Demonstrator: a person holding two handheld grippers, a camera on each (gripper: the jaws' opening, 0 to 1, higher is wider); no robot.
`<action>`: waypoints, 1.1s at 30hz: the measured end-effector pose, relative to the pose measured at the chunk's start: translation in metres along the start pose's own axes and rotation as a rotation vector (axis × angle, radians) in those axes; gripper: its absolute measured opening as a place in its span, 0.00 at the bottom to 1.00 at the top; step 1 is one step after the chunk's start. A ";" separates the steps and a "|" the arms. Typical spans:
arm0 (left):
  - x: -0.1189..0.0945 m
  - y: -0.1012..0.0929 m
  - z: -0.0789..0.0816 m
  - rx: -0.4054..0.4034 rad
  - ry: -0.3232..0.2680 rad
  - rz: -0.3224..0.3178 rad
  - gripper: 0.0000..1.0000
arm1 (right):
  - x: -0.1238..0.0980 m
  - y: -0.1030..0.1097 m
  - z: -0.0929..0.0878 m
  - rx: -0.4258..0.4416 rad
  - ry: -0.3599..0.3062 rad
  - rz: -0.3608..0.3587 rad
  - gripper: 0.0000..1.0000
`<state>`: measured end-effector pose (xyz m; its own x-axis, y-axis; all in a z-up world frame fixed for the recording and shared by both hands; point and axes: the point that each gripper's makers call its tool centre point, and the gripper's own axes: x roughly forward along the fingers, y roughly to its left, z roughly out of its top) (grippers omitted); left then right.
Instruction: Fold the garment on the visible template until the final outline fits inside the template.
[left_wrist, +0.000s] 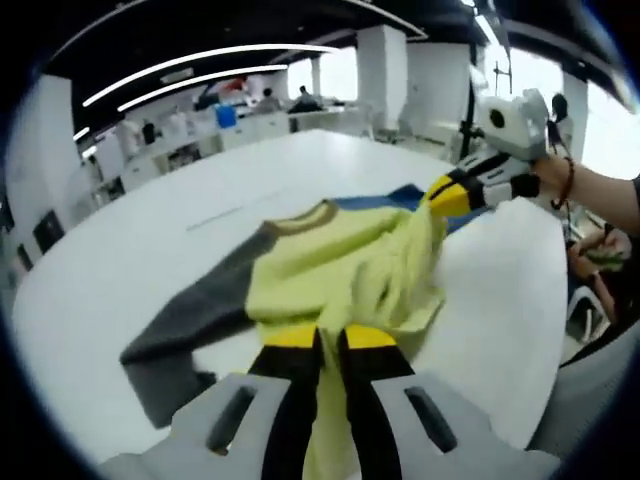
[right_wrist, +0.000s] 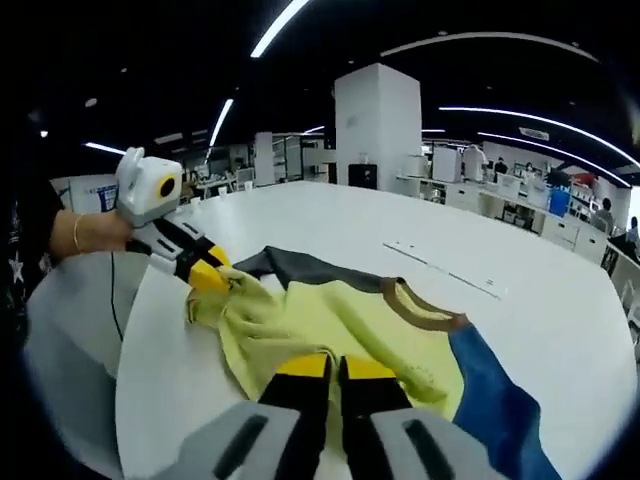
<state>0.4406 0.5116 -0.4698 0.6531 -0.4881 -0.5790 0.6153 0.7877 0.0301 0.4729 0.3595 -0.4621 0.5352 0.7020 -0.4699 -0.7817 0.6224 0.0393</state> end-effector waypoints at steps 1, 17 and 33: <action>0.002 0.001 -0.002 -0.003 0.007 0.003 0.05 | 0.002 -0.001 0.000 0.001 0.001 -0.001 0.00; 0.028 0.018 -0.028 -0.022 0.071 0.046 0.06 | 0.055 -0.024 -0.031 0.095 0.103 -0.072 0.00; 0.024 0.025 -0.043 -0.095 0.108 0.061 0.17 | 0.043 -0.031 -0.034 0.246 0.126 -0.169 0.15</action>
<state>0.4526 0.5359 -0.5175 0.6336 -0.3986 -0.6631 0.5278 0.8494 -0.0063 0.5092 0.3585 -0.5137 0.5952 0.5423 -0.5931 -0.5756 0.8026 0.1562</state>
